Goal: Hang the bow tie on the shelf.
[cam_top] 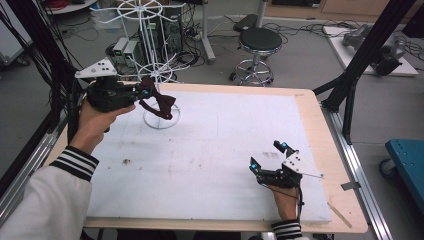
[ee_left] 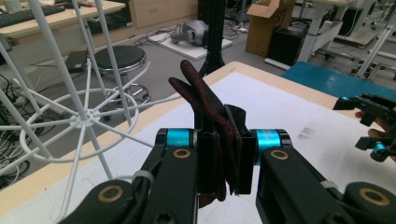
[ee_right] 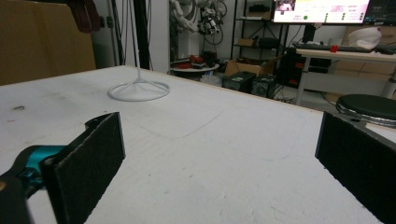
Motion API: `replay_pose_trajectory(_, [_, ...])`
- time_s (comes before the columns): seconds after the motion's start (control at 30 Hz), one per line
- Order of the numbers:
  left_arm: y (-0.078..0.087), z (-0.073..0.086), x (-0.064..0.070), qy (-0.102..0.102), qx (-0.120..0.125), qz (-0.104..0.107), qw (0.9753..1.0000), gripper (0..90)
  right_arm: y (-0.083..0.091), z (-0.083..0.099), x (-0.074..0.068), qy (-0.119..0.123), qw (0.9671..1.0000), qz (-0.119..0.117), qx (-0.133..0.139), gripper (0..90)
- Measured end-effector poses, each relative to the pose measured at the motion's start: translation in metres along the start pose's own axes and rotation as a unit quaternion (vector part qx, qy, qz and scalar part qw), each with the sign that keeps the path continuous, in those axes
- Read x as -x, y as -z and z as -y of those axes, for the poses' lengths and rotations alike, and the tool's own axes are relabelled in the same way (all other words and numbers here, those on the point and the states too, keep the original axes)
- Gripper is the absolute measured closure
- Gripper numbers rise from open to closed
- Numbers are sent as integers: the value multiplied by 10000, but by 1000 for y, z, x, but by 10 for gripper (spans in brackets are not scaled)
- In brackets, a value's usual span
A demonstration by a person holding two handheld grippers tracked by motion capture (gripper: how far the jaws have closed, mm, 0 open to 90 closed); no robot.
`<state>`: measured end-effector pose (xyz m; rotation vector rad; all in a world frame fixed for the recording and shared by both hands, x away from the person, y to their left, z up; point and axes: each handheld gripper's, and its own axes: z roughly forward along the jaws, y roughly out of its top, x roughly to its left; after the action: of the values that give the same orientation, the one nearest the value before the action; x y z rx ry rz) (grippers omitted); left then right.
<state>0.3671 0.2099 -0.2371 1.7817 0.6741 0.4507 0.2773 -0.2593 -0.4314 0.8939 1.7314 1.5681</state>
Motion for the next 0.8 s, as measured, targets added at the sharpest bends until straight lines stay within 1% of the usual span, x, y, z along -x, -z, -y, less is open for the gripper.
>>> replay_pose_trajectory(0.07, [-3,-2,-1,-1,6,-25,10000,836,-1,3,0,64,10000,39,25,7])
replay_pose_trajectory(0.33, [-13,-1,-7,86,-35,-161,9998,836,-3,5,0,62,9999,87,55,7])
replay_pose_trajectory(0.4, [-16,-1,-9,123,-33,-182,9998,835,-3,7,1,30,9999,137,75,7])
replay_pose_trajectory(0.43, [-18,-2,-10,101,-65,-202,9997,835,-3,7,1,30,9999,137,75,7])
replay_pose_trajectory(0.47, [-20,-2,-11,116,-67,-209,9997,835,-4,9,2,-45,9999,142,30,7])
replay_pose_trajectory(0.57, [-25,-4,-12,97,-125,-242,9996,835,-5,10,3,-58,9999,142,-20,7])
replay_pose_trajectory(0.67, [-33,-6,-13,38,-232,-282,9993,835,-7,12,2,39,9998,172,-51,7])
replay_pose_trajectory(0.8, [-38,-5,-14,20,-313,-332,9990,835,-7,14,2,40,9998,191,-55,7])
